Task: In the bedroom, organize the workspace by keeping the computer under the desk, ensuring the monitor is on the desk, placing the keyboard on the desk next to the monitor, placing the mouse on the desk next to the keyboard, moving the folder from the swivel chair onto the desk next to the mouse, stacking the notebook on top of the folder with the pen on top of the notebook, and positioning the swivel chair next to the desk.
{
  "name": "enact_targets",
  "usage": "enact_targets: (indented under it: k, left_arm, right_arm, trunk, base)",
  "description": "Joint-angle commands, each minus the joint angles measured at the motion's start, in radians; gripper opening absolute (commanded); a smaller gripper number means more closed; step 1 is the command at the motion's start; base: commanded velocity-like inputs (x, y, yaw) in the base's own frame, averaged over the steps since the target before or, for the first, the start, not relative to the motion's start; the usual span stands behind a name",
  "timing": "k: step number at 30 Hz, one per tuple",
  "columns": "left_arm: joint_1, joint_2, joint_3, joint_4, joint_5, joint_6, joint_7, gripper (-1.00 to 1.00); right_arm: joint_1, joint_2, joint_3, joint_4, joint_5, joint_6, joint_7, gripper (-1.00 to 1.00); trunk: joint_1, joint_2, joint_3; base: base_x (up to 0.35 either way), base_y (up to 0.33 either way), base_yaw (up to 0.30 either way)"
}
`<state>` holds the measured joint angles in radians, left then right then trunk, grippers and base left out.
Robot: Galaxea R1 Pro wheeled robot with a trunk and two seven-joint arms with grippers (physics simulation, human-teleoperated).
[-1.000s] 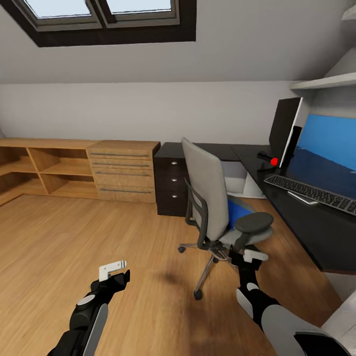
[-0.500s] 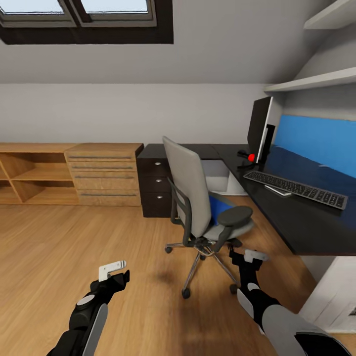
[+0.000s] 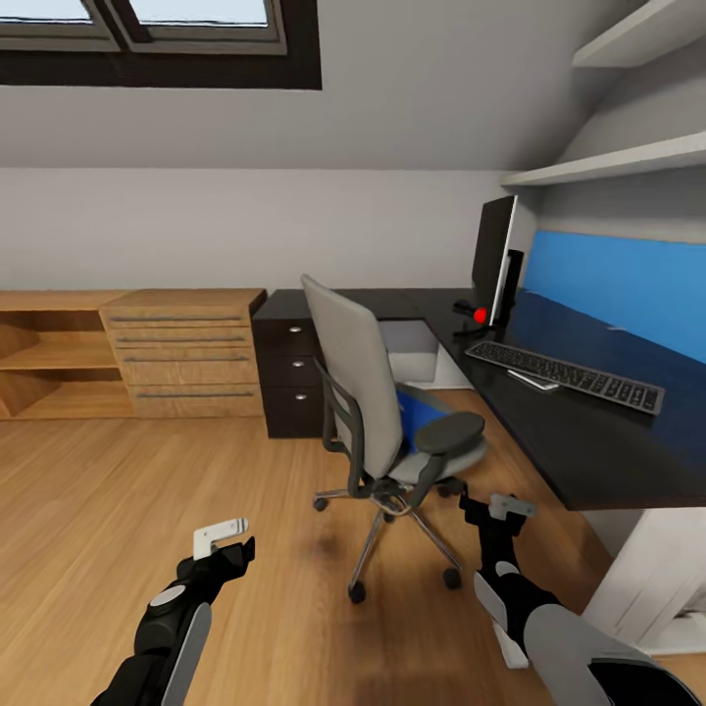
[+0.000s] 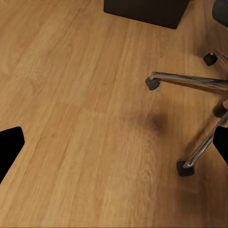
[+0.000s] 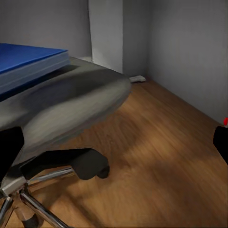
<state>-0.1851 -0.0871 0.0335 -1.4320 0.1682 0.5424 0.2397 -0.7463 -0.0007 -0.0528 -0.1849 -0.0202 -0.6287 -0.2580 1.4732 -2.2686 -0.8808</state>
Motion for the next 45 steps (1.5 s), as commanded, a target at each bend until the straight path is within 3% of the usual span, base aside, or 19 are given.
enact_targets:
  k: [1,16,30,45]
  left_arm:
    - [-0.001,0.0,0.001,-0.001,0.011,0.004,0.006,1.0]
    - [-0.001,0.0,0.001,0.003,0.01,0.005,0.007,1.0]
    - [-0.001,0.0,0.0,0.006,0.01,0.005,0.006,1.0]
    - [-0.001,0.003,0.002,0.006,0.008,0.005,0.007,1.0]
  right_arm:
    - [-0.001,0.0,-0.004,0.001,-0.002,-0.008,0.002,1.0]
    - [-0.001,-0.002,-0.004,0.001,-0.003,-0.012,0.003,1.0]
    - [-0.001,0.001,-0.002,0.002,-0.003,-0.012,0.003,1.0]
    - [-0.001,0.007,-0.001,0.004,0.0,-0.012,0.003,1.0]
  trunk:
    - [0.0,0.0,-0.001]
    - [0.0,0.0,-0.001]
    - [0.0,0.0,-0.001]
    - [0.0,0.0,0.009]
  base:
    - [0.243,0.0,-0.004]
    - [0.186,0.0,-0.001]
    - [0.017,0.0,0.005]
    - [0.0,0.0,0.218]
